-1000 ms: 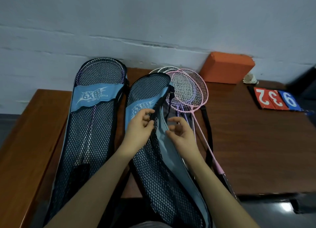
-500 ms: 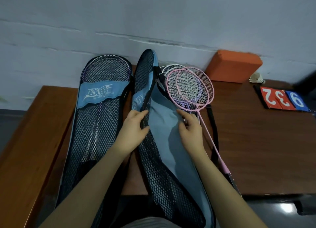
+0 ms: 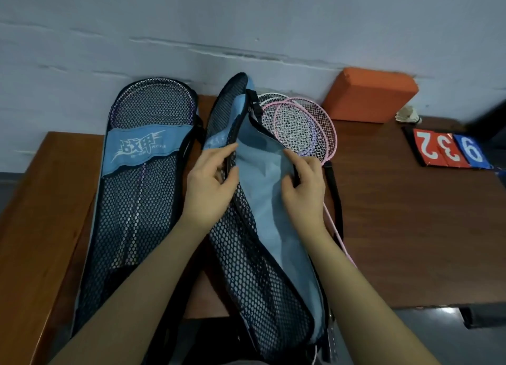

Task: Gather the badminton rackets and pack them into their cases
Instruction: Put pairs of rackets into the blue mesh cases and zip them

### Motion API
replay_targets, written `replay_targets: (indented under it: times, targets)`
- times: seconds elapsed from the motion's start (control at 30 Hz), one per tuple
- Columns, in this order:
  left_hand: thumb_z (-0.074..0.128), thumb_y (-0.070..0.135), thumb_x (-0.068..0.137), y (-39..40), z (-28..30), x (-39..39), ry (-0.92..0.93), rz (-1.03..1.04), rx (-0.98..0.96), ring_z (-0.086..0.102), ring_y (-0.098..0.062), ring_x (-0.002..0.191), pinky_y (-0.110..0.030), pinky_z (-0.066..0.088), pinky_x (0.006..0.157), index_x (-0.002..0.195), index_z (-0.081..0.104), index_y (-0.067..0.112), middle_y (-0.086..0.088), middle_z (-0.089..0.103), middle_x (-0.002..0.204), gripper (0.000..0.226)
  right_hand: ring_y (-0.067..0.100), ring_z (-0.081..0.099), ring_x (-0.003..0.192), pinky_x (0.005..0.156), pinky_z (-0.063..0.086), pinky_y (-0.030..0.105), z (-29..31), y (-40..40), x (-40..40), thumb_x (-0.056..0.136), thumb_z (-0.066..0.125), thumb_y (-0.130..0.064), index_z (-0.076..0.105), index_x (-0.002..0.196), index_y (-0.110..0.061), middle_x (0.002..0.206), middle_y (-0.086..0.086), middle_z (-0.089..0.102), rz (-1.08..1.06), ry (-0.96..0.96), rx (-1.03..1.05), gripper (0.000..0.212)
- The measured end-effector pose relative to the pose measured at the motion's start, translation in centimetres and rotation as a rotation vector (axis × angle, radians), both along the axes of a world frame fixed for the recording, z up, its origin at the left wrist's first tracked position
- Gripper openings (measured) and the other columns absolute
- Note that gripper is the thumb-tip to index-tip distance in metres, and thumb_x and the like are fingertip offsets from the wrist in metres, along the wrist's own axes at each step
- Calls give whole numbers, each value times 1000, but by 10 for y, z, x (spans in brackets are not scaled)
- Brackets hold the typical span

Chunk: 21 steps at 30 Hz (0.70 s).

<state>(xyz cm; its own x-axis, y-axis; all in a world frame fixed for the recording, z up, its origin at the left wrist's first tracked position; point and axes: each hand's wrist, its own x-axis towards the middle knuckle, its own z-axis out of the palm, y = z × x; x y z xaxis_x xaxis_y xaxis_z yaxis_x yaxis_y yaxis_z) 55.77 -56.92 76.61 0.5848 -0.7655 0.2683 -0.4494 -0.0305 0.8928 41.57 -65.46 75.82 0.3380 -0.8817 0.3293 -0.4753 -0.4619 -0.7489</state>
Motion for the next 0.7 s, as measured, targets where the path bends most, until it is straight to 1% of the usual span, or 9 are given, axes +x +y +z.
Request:
replay_targets:
  times: [0.1, 0.17, 0.27, 0.33, 0.4, 0.47, 0.53, 0.6, 0.7]
  targets:
    - [59, 3, 86, -10, -2, -3, 34, 9, 19, 50, -15, 69, -10, 43, 67, 121, 59, 16, 11, 54, 105, 38, 15, 46, 85, 68, 42, 25, -13, -13, 1, 88, 48, -1, 50, 133, -13, 108, 7, 45, -15, 116, 97, 46]
    - [58, 2, 86, -18, -8, -4, 64, -4, 43, 53, -10, 76, -10, 44, 70, 120, 59, 14, 14, 55, 105, 36, 23, 49, 84, 66, 45, 38, -25, -25, -1, 89, 46, -3, 45, 136, -14, 110, 9, 45, -37, 213, 155, 48]
    - [57, 0, 85, -28, -24, -3, 49, -22, 138, 54, -7, 90, -13, 46, 78, 122, 58, 10, 1, 55, 115, 38, 32, 49, 86, 68, 46, 39, -44, -43, -9, 89, 45, -6, 45, 135, -15, 109, 14, 44, -25, 374, 207, 47]
    - [57, -1, 85, -32, -34, -4, 34, -25, 226, 54, -9, 82, -19, 47, 77, 123, 57, 8, -5, 53, 116, 39, 35, 46, 94, 76, 44, 39, -55, -51, -17, 89, 46, -9, 45, 135, -16, 108, 15, 44, 24, 454, 254, 46]
    - [57, -2, 84, -36, -43, -9, -3, -48, 251, 49, -4, 66, -12, 43, 65, 124, 57, 6, -7, 53, 110, 40, 30, 44, 101, 83, 38, 35, -63, -55, -26, 91, 48, -15, 44, 136, -21, 108, 9, 42, 79, 405, 337, 46]
    - [57, -3, 84, -41, -48, -15, -30, -71, 242, 46, -3, 55, -7, 38, 57, 123, 57, 5, -7, 53, 107, 40, 19, 41, 100, 85, 32, 30, -67, -58, -38, 92, 50, -21, 47, 135, -28, 112, 3, 43, 110, 326, 360, 44]
    - [57, -4, 84, -47, -51, -21, -38, -64, 220, 46, -1, 52, -5, 36, 56, 121, 59, 4, -7, 54, 107, 38, 18, 45, 100, 87, 34, 33, -72, -60, -53, 92, 52, -23, 51, 131, -31, 113, -1, 48, 104, 246, 311, 40]
    - [56, -4, 84, -52, -53, -26, -41, -23, 222, 46, 1, 54, -6, 37, 59, 119, 61, 7, -4, 55, 108, 37, 19, 50, 101, 88, 41, 35, -75, -65, -69, 92, 54, -20, 55, 127, -27, 110, -1, 51, 31, 150, 313, 36]
    - [55, -1, 84, -54, -58, -28, -21, 65, 293, 48, 0, 63, -7, 37, 67, 119, 61, 11, -2, 54, 110, 37, 17, 54, 95, 80, 42, 30, -84, -77, -90, 92, 54, -18, 57, 125, -15, 110, 5, 55, -158, 186, 369, 33]
